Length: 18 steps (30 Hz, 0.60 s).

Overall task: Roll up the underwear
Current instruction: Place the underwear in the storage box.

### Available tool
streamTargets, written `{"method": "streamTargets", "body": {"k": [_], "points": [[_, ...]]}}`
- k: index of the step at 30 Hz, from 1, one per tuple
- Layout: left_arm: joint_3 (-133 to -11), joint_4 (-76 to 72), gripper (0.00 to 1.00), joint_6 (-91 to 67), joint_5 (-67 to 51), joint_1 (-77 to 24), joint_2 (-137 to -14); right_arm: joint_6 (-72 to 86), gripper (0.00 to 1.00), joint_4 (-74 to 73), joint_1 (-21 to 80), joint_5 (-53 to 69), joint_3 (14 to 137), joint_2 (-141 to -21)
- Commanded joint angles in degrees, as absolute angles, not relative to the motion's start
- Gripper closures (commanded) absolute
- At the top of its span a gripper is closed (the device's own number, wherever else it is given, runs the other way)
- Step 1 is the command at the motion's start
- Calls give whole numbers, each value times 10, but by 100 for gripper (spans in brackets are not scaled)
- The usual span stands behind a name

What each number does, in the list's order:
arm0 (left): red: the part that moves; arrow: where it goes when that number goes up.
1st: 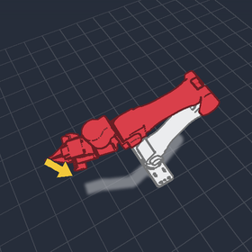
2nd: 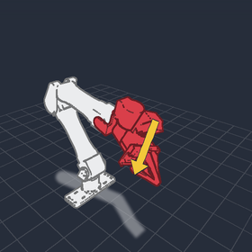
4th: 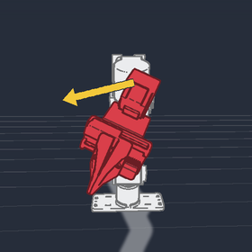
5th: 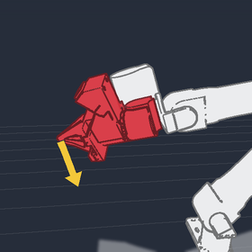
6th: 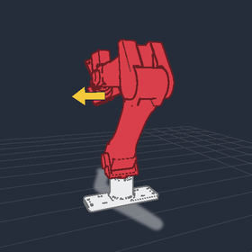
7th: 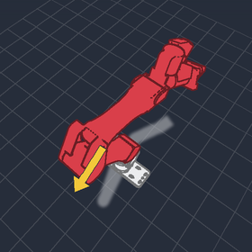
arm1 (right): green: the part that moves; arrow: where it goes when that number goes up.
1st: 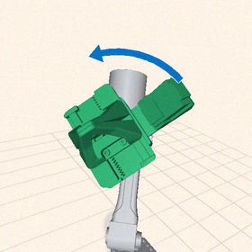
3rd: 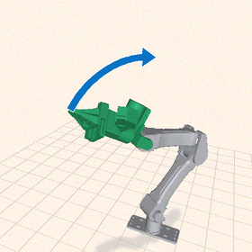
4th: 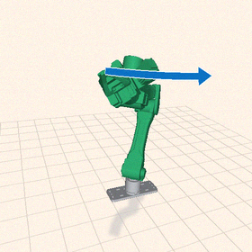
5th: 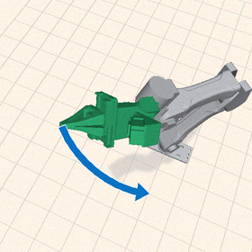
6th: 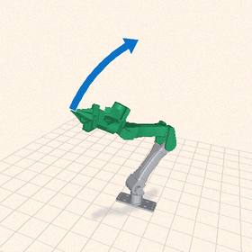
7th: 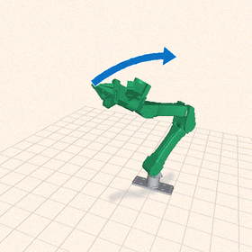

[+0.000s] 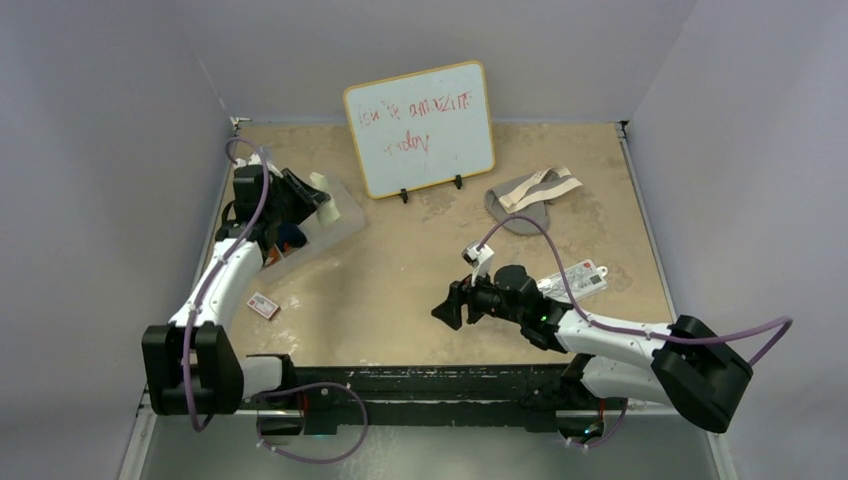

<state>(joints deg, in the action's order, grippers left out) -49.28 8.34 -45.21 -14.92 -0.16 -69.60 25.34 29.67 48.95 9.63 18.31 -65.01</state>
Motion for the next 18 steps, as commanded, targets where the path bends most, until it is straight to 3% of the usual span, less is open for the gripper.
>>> {"method": "streamTargets", "body": {"k": [1,18], "points": [[-523,86,100,-435,-205,42,-752,232,27,249,487,117,217,-636],[-599,42,100,-464,-203,86,-950,152,17,125,487,67,260,-577]]}}
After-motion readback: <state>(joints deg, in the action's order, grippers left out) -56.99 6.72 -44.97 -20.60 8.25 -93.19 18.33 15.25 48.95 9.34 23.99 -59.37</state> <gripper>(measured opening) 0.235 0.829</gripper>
